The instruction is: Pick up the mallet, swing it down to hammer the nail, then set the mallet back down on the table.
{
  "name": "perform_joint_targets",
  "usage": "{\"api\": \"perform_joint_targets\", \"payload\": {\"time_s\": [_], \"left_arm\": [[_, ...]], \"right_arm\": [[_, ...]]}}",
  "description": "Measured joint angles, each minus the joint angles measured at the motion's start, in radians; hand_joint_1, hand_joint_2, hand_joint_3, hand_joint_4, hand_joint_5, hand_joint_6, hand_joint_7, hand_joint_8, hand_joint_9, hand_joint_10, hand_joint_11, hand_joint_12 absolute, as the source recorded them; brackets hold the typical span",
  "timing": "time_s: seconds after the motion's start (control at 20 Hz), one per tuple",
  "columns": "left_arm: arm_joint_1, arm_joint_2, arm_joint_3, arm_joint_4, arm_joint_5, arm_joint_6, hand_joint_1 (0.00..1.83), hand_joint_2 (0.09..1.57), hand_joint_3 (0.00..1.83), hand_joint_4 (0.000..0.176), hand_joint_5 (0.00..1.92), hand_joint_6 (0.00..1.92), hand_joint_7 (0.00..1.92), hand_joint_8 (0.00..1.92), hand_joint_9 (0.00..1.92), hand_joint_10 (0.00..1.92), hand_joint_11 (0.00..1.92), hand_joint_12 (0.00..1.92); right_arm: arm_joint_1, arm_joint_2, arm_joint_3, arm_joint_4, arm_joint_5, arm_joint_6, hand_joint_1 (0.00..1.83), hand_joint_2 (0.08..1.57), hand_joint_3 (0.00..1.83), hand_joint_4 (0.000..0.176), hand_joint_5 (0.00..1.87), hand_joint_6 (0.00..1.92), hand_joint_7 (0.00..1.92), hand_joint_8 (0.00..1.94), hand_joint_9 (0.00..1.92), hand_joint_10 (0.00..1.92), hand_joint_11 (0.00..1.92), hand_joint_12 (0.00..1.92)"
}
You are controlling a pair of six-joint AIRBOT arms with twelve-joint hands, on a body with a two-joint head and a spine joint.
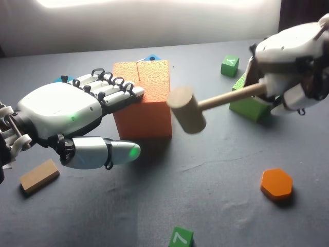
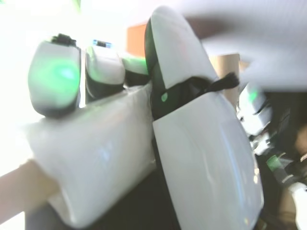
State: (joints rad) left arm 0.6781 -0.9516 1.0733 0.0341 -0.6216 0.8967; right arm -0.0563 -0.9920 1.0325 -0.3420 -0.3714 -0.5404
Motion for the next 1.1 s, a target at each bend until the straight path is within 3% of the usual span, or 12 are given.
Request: {"api": "perform_joint_targets", "payload": {"time_s": [0.25,0.3,0.4,0.45,0.5,0.6,0.65,1.1], "left_arm": [[0.000,0.000,0.000,0.000,0.000,0.000,0.00,1.24,0.00,0.000,0.11,0.00,0.12,0.00,0.12,0.00,0.00,0.30],[0.000,0.000,0.000,0.000,0.000,0.000,0.00,1.24,0.00,0.000,0.12,0.00,0.12,0.00,0.12,0.00,0.00,0.31],[0.000,0.000,0.000,0.000,0.000,0.000,0.00,1.23,0.00,0.000,0.14,0.01,0.14,0.01,0.14,0.01,0.02,0.32],[0.000,0.000,0.000,0.000,0.000,0.000,0.00,1.23,0.00,0.000,0.13,0.01,0.14,0.01,0.14,0.01,0.02,0.32],[-0.001,0.000,0.000,0.000,0.000,0.000,0.00,1.23,0.00,0.000,0.12,0.00,0.12,0.00,0.12,0.00,0.00,0.31],[-0.001,0.000,0.000,0.000,-0.001,0.000,0.00,1.24,0.00,0.000,0.13,0.01,0.14,0.01,0.13,0.01,0.00,0.32],[-0.001,0.000,0.000,0.000,0.000,0.000,0.00,1.24,0.00,0.000,0.13,0.00,0.14,0.01,0.14,0.01,0.01,0.32],[-0.002,0.000,0.000,0.000,0.000,0.000,0.00,1.23,0.00,0.000,0.14,0.00,0.14,0.00,0.13,0.00,0.01,0.33]], "right_arm": [[0.046,-0.006,0.042,0.004,0.050,0.135,1.38,1.26,0.00,0.000,1.12,1.92,1.37,1.94,1.63,1.92,1.72,1.92],[0.050,-0.011,0.052,0.001,0.065,0.142,1.14,1.27,0.01,0.000,0.78,1.56,1.42,1.94,1.66,1.92,1.75,1.92],[0.054,-0.020,0.066,-0.002,0.111,0.143,1.07,1.26,0.01,0.000,0.71,1.45,1.49,1.94,1.68,1.92,1.78,1.92],[0.058,-0.024,0.071,-0.002,0.134,0.135,0.98,1.25,0.00,0.000,0.81,1.83,1.50,1.94,1.68,1.92,1.77,1.92],[0.060,-0.029,0.076,-0.002,0.175,0.095,0.83,1.27,0.01,0.000,1.10,1.90,1.47,1.94,1.65,1.92,1.76,1.92],[0.060,-0.033,0.081,-0.007,0.270,0.014,0.59,1.32,0.02,0.000,1.27,1.92,1.46,1.94,1.62,1.92,1.74,1.92],[0.060,-0.035,0.082,-0.008,0.307,0.000,0.51,1.34,0.02,0.000,1.27,1.92,1.47,1.94,1.62,1.92,1.74,1.92],[0.038,-0.055,0.123,0.001,0.380,-0.043,0.45,1.41,0.01,0.000,1.25,1.92,1.49,1.94,1.62,1.92,1.76,1.92]]}}
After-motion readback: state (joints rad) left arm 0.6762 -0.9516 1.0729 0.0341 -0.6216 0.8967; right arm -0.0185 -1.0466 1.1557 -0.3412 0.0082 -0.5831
